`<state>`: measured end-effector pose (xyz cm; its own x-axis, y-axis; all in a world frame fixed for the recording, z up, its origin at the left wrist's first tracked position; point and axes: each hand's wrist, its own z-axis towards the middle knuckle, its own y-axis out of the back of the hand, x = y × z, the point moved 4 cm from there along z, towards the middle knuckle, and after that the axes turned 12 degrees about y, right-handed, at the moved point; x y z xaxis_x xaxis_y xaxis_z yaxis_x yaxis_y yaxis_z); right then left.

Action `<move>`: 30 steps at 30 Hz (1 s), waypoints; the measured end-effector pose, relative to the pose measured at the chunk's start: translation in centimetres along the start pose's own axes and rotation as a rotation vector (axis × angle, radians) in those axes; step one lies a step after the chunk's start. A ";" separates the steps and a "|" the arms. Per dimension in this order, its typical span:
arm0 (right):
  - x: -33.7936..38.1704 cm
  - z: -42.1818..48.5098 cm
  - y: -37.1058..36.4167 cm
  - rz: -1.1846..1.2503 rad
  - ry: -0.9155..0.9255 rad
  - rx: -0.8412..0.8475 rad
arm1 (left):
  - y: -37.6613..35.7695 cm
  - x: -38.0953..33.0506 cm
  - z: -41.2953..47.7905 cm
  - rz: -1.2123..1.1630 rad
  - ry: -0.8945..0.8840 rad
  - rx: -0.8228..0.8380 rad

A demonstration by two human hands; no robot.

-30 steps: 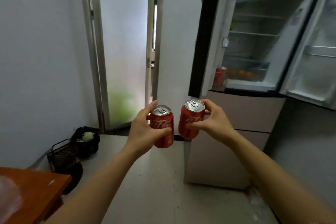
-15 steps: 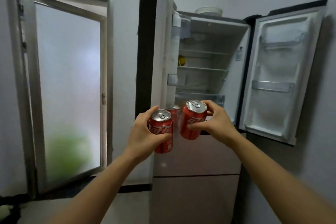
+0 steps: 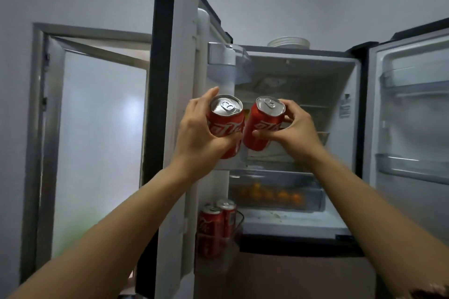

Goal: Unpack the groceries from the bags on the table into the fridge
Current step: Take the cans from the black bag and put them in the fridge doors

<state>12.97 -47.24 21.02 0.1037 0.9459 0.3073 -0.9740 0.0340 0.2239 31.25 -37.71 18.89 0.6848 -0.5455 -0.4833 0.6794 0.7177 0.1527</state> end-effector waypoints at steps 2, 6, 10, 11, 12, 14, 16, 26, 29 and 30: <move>-2.3 2.0 -0.7 0.081 0.019 0.007 | -0.9 0.0 2.1 0.115 -0.024 -0.053; -6.7 4.6 -2.6 0.233 0.015 0.116 | -2.5 0.8 4.5 0.252 0.053 -0.108; -11.0 5.5 -4.7 0.358 -0.064 0.237 | -4.2 1.3 5.3 0.445 0.123 -0.173; -11.9 5.7 -5.2 0.391 -0.091 0.261 | -4.7 1.3 5.4 0.490 0.139 -0.178; -12.7 5.8 -5.6 0.421 -0.111 0.289 | -5.2 1.3 5.6 0.526 0.163 -0.179; -13.9 5.9 -6.3 0.477 -0.137 0.368 | -5.9 1.6 6.0 0.578 0.227 -0.172; -14.7 5.9 -7.0 0.521 -0.156 0.445 | -6.6 2.3 6.1 0.628 0.280 -0.154; -16.0 6.4 -9.4 0.613 -0.191 0.580 | -8.1 4.1 5.6 0.672 0.430 -0.147; -16.0 6.6 -9.6 0.604 -0.207 0.621 | -8.4 4.5 5.7 0.710 0.477 -0.145; -16.0 6.6 -9.6 0.602 -0.209 0.636 | -8.4 4.6 5.7 0.729 0.489 -0.136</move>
<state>22.02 -64.81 20.02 -0.2932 0.6659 0.6860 -0.5862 -0.6921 0.4212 30.19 -48.74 20.31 0.7247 0.2903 -0.6249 0.0601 0.8768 0.4771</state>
